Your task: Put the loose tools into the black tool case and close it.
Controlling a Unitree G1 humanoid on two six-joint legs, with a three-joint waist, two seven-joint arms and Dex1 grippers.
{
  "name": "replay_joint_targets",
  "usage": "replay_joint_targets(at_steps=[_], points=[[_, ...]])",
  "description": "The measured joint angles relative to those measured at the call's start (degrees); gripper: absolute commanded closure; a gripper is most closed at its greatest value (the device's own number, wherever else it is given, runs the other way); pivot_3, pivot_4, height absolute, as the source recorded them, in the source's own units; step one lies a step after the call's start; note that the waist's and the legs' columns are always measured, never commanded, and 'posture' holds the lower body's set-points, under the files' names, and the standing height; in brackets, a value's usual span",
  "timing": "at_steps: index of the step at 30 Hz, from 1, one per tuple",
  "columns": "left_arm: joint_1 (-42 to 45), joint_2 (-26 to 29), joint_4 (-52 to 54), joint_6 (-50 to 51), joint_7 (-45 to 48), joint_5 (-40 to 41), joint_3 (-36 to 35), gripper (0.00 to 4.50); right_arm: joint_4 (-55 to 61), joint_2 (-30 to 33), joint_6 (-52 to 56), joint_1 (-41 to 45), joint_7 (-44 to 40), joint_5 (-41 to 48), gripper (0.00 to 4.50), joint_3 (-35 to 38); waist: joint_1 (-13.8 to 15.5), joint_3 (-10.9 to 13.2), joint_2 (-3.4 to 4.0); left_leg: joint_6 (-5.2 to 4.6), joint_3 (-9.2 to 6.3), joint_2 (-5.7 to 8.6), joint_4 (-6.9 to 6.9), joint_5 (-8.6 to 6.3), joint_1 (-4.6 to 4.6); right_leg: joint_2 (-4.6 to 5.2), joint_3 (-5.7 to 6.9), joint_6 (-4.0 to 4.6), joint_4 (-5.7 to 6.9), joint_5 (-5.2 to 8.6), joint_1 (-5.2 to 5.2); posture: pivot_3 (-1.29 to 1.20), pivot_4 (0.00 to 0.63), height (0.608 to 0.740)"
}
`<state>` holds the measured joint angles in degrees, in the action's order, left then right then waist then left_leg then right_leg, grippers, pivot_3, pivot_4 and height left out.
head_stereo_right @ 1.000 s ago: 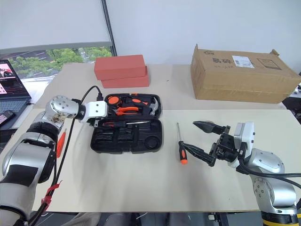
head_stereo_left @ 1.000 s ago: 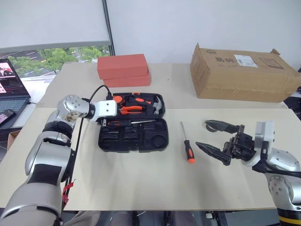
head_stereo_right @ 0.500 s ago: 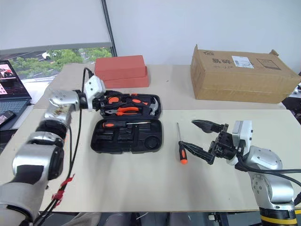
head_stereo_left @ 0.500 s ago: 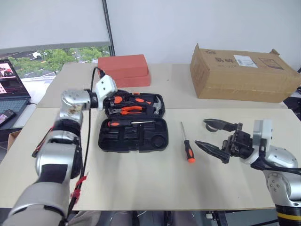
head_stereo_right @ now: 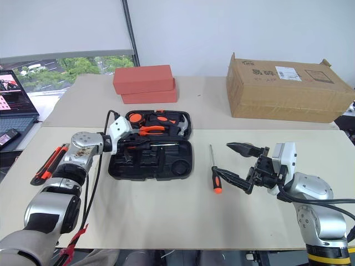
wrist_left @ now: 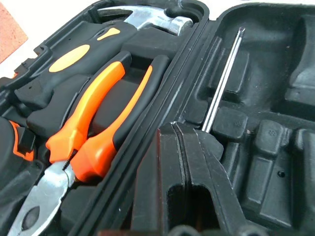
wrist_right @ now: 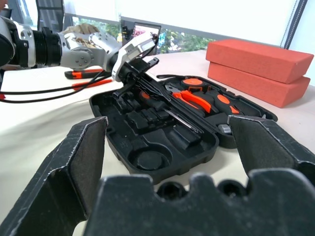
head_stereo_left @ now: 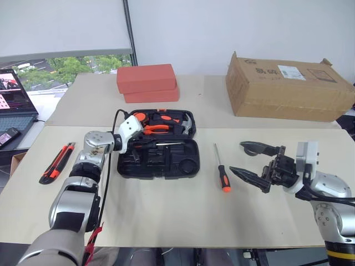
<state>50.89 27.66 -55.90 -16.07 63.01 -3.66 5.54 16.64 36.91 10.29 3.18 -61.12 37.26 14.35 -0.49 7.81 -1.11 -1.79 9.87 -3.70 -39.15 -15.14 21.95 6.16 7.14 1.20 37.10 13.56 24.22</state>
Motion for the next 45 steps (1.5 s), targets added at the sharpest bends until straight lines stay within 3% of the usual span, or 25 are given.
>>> replay_joint_targets(at_steps=[9,17,24,27,31,37,40,45], points=[[0.56,1.55,-1.37,-7.37,-4.72,-6.05,5.49,4.47,0.33,0.00,0.00,-1.41,0.51,0.00,0.00,0.17,-0.15,-0.26,0.12,-0.34,0.00,-0.02,0.00,-0.20,-0.22,0.02,-0.05,-0.01,0.04,0.00,-0.14,0.00,0.150,0.711],[0.60,1.17,-2.59,-7.70,-7.37,-6.73,5.67,4.47,0.88,0.05,0.01,-1.68,1.61,-0.15,0.00,0.24,-0.17,-0.47,0.35,-0.45,0.00,-0.06,0.00,-0.18,-0.37,0.03,-0.07,-0.30,0.10,0.17,-0.21,0.00,0.150,0.711],[0.53,0.11,-2.20,-0.02,-0.94,4.40,-2.67,4.47,0.47,2.26,1.93,-1.63,6.81,-4.18,0.00,0.12,-0.22,-0.40,0.25,-0.44,-0.02,-0.05,-0.01,-0.04,0.10,0.03,-0.02,-0.03,0.09,0.01,0.15,0.00,0.150,0.711],[-1.20,1.64,10.62,10.20,7.45,15.67,-7.89,4.47,0.81,0.91,6.84,-1.27,16.07,-9.18,0.00,-1.26,-0.33,-0.34,0.15,0.03,-0.02,-0.05,-0.01,0.24,0.16,0.01,-0.01,0.10,0.07,-0.06,0.17,0.00,0.150,0.711],[-6.73,7.72,28.02,22.96,16.96,24.45,-8.75,3.46,4.69,-2.41,16.37,-2.06,27.80,-12.55,0.00,-3.65,-0.75,-0.37,0.24,0.07,-0.02,0.00,0.09,0.25,0.13,-0.03,-0.14,0.01,0.04,0.08,0.20,0.00,0.150,0.711],[-15.44,15.31,44.25,35.49,24.90,30.93,-7.82,1.13,15.01,-3.96,30.66,-2.55,35.02,-11.12,0.00,-7.44,-0.14,-0.34,0.24,0.00,-0.22,0.00,0.05,0.19,0.14,-0.01,-0.11,-0.37,0.01,0.30,0.08,0.00,0.150,0.711],[-18.98,23.34,49.29,36.64,28.18,33.01,-5.55,0.03,20.06,-5.38,38.44,-3.96,38.37,-9.17,0.00,-9.96,-0.15,-0.34,0.24,-0.22,-0.34,-0.03,0.12,0.04,0.12,-0.01,-0.19,-0.31,0.01,0.33,0.06,0.00,0.150,0.711],[-19.52,27.02,52.09,35.50,29.23,34.92,-2.21,0.03,21.75,-6.45,46.22,-3.72,43.90,-10.76,0.00,-13.96,0.28,-0.34,0.23,-0.41,-0.38,0.02,0.10,-0.05,0.15,0.01,-0.18,-0.29,0.00,0.31,0.05,0.00,0.150,0.711]])
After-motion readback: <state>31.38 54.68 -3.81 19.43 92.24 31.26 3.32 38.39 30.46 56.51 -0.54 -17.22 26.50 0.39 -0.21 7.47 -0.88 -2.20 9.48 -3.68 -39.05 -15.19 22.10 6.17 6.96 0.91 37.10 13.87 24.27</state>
